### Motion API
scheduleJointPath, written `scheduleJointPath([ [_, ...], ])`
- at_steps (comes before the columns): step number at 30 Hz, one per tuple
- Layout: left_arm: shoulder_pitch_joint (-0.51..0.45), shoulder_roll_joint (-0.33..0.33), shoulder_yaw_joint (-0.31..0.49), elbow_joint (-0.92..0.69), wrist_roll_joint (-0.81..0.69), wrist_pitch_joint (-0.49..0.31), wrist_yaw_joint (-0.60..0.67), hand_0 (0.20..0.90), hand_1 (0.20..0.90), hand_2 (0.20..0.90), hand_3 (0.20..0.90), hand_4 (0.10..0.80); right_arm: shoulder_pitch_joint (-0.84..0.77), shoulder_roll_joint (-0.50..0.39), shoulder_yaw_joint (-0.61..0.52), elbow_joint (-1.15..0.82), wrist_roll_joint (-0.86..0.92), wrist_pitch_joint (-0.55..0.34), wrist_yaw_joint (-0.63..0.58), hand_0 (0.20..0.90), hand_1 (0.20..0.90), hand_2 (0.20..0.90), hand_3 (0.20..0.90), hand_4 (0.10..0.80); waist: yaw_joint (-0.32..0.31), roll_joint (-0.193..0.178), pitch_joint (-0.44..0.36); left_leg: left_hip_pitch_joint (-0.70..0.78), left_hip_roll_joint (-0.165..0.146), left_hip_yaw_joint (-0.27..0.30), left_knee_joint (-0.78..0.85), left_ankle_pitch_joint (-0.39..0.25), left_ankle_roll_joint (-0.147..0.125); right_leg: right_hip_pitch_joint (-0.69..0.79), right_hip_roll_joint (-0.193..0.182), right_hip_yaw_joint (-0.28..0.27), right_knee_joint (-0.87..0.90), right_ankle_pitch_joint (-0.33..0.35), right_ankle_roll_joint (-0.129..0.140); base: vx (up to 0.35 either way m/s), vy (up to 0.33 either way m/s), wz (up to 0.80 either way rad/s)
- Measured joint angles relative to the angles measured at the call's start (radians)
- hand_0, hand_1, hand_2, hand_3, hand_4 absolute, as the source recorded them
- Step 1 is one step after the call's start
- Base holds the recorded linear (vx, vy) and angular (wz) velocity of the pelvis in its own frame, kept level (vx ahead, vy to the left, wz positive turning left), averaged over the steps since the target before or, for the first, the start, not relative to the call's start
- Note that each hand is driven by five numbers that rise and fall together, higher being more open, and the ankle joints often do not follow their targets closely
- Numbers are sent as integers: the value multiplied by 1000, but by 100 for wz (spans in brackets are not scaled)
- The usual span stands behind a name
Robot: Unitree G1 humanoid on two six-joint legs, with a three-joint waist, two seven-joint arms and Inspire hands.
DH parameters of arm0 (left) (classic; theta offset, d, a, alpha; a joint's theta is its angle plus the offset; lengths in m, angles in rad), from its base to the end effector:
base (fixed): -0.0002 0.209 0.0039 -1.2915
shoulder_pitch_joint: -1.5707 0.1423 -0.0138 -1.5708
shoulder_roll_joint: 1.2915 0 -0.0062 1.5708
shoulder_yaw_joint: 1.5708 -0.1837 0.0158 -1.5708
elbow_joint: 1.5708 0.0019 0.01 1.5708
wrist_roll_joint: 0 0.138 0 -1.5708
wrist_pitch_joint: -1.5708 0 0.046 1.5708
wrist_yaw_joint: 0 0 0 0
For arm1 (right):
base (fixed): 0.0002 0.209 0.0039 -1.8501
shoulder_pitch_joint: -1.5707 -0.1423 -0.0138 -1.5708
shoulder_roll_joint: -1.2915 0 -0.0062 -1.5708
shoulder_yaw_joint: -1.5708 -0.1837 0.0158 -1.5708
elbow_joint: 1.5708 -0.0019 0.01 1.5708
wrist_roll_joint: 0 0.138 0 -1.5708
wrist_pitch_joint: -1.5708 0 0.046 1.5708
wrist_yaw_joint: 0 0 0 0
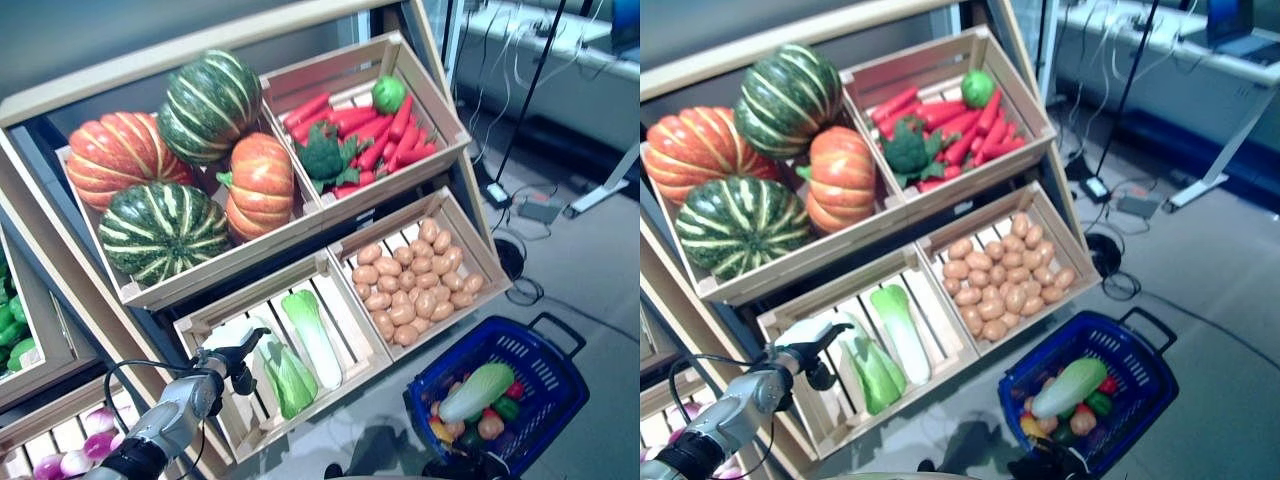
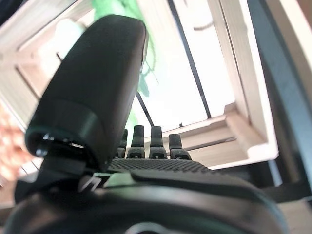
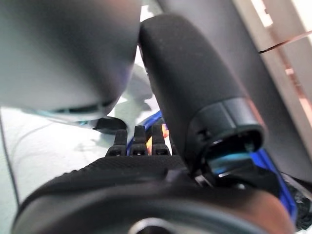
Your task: Put vegetables into the basket
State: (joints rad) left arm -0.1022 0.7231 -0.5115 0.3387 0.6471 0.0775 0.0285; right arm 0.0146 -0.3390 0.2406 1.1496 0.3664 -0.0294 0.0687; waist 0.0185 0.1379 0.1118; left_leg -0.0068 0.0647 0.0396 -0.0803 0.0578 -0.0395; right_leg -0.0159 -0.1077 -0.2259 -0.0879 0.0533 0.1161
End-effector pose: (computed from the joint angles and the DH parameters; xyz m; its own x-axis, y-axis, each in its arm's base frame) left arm 0.1949 0.2450 0.0063 0.8879 -0.0718 -0.4545 0.4587 0.0590 0.8867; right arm 0.0797 -0.2484 -0.1049 0.4161 -0.1459 -0.8976 0.0677 0.9893 -0.1294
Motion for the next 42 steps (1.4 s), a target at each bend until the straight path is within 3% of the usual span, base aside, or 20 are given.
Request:
scheduleJointPath([
  [3,-59,2,-36,12,18,-25,100,900,900,900,900,800,-63,-26,0,26,6,-3,0,900,900,900,900,800,1,10,64,-51,-4,-6,35,1,-1,-35,-1,-2,7,11,-6,-159,6,6],
  [6,-135,0,-65,90,47,-34,267,900,900,900,900,800,-143,-43,-1,30,39,-19,0,900,900,900,900,800,-2,1,148,-146,-9,-4,128,-1,-3,-140,-15,1,126,-22,-19,-170,-11,4],
  [9,-206,3,-66,140,50,-39,371,900,900,900,900,800,-204,-46,0,21,66,-21,0,900,900,900,900,800,0,-35,235,-224,-19,-3,219,-10,-10,-256,-43,6,302,-93,-33,-99,-7,8],
  [12,-224,3,-68,181,55,-40,447,900,900,900,900,800,-228,-41,-4,5,119,-25,-1,900,900,900,900,800,2,-75,288,-281,-33,4,313,-63,0,-357,-76,31,484,-165,-40,-90,-9,0],
  [21,-237,-7,-154,233,66,-14,480,900,900,900,900,800,-283,-42,-31,-96,168,-33,-11,900,900,900,900,800,-5,-81,354,-473,-27,17,583,-163,-5,-546,-87,88,718,-230,-56,-61,14,-7],
  [42,-265,-6,-180,310,186,9,751,900,900,900,900,800,-295,-54,-59,-175,236,-59,-20,900,900,900,900,800,-39,-99,383,-653,-14,-1,780,-204,-12,-714,-61,136,866,-241,-69,-22,15,-2],
])
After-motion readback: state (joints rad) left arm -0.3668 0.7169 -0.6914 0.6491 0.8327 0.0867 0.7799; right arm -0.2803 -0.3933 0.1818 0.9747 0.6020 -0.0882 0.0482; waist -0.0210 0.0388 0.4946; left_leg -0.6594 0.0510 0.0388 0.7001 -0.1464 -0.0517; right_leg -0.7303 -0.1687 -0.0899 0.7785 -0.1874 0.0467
